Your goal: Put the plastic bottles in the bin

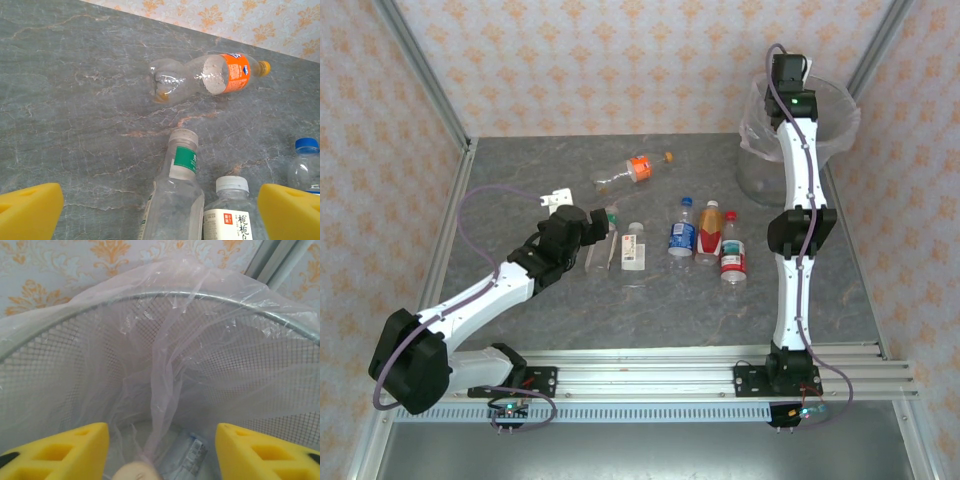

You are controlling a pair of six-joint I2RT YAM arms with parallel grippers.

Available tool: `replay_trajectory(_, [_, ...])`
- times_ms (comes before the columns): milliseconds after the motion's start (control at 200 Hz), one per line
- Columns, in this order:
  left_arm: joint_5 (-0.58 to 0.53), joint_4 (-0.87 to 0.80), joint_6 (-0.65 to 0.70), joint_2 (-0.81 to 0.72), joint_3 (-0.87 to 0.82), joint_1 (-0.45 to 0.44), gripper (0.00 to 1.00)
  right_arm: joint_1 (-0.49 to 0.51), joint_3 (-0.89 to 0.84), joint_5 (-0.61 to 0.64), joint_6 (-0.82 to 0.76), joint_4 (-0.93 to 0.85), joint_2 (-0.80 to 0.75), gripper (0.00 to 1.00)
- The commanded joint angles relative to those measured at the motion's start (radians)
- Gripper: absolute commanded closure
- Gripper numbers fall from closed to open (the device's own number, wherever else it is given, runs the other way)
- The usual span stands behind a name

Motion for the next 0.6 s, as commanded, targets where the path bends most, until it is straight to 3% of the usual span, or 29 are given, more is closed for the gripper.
replay_trajectory(0, [-0.029,-0.043,-0.021,0.004,0.035,0.013,0.0,-0.002,0.028,-0.001,0.004,-0.026,-0.007,0.37])
replay_trajectory(190, [-0.023,-0.044,-0.02,0.018,0.038,0.013,0.0,-0.002,0.043,0.005,0.037,-0.038,-0.036,0.2])
replay_trajectory(280, [-0.021,-0.044,-0.02,0.022,0.039,0.013,0.0,-0.003,0.06,0.005,0.066,-0.044,-0.051,0.0])
replay_trajectory(596, [-0.022,-0.042,-0.02,0.016,0.029,0.013,0.0,-0.002,0.045,0.055,0.105,-0.021,-0.109,0.01])
